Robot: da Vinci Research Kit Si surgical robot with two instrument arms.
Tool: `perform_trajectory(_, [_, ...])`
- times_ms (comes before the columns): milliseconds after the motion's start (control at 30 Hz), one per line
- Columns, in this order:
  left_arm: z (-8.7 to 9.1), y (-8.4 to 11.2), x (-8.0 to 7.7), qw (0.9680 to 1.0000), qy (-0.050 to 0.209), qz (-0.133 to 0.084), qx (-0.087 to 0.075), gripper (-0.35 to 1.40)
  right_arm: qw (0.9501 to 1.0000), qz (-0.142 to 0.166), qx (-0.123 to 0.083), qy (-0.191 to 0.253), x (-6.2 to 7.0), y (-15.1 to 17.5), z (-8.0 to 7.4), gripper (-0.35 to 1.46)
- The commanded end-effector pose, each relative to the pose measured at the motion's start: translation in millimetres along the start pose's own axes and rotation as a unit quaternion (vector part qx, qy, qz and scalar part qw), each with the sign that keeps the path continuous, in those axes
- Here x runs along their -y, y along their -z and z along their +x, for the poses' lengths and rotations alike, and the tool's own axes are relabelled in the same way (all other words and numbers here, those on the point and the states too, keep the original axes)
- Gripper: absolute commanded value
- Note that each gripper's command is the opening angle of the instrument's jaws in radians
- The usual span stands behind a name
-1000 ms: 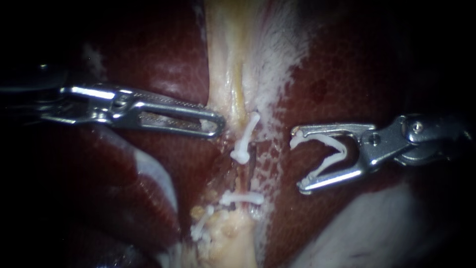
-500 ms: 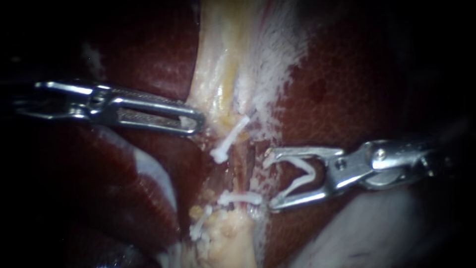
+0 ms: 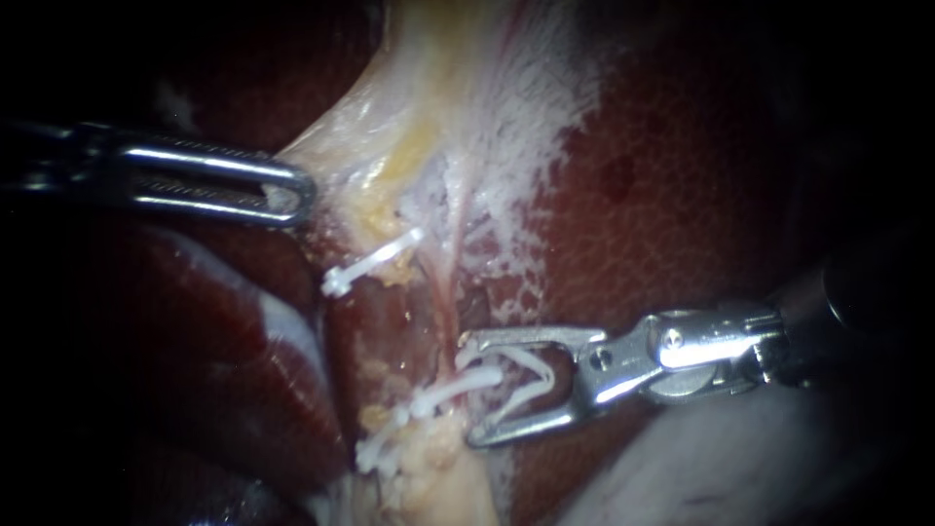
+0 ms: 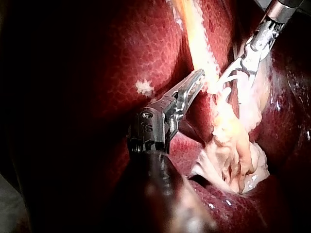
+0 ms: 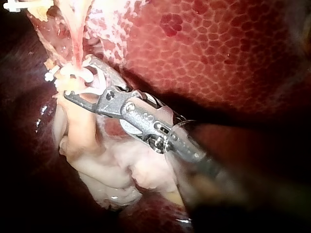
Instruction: Clipping second clip right tube
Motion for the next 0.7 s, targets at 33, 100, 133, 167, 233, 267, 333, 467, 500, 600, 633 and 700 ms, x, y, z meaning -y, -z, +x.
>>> perform_trajectory(33, [-0.2, 0.2, 0.3, 1.0, -0.002, 0.0, 0.002, -0.16, 1.0, 0.0, 0.0, 0.0, -0.1, 0.0, 0.0, 0.6])
perform_trajectory(100, [-0.3, 0.6, 0.7, 1.0, -0.005, 0.0, 0.002, -0.16, 1.0, 0.0, 0.0, 0.0, -0.1, 0.2, 0.0, 0.6])
perform_trajectory(133, [-0.3, 0.7, 0.8, 1.0, -0.005, 0.0, 0.002, -0.16, 1.0, 0.001, 0.0, 0.0, -0.2, 0.4, 0.0, 0.6])
perform_trajectory(167, [-0.3, 0.8, 0.9, 1.0, -0.004, 0.0, 0.002, -0.16, 1.0, 0.001, 0.0, -0.001, -0.2, 0.6, 0.0, 0.6])
perform_trajectory(233, [-0.3, 0.9, 1.1, 1.0, -0.004, 0.0, 0.002, -0.16, 1.0, 0.001, -0.001, -0.001, -0.4, 0.8, 0.1, 0.6])
perform_trajectory(267, [-0.4, 0.9, 1.2, 1.0, -0.004, -0.001, 0.002, -0.16, 1.0, 0.001, -0.001, -0.001, -0.6, 0.9, 0.1, 0.6])
perform_trajectory(333, [-0.4, 0.8, 1.3, 1.0, -0.004, -0.001, 0.003, -0.16, 1.0, 0.001, -0.001, -0.002, -0.8, 0.7, 0.1, 0.6])
perform_trajectory(467, [-0.5, 0.7, 1.6, 1.0, -0.007, -0.001, 0.004, -0.16, 1.0, -0.001, 0.0, -0.002, -1.0, -0.1, 0.2, 0.6])
perform_trajectory(500, [-0.5, 0.7, 1.6, 1.0, -0.006, -0.002, 0.004, -0.16, 1.0, -0.001, 0.0, -0.002, -1.1, -0.3, 0.3, 0.6])
perform_trajectory(600, [-0.5, 0.6, 1.8, 1.0, -0.006, -0.002, 0.004, -0.16, 1.0, -0.003, 0.0, -0.005, -1.0, -1.1, 0.7, 0.6])
perform_trajectory(633, [-0.5, 0.6, 1.8, 1.0, -0.006, -0.003, 0.004, -0.16, 1.0, -0.001, 0.0, -0.005, -1.0, -1.3, 0.8, 0.6])
perform_trajectory(700, [-0.6, 0.5, 1.9, 1.0, -0.006, -0.003, 0.004, -0.16, 1.0, -0.001, 0.0, -0.005, -0.9, -1.7, 1.1, 0.6])
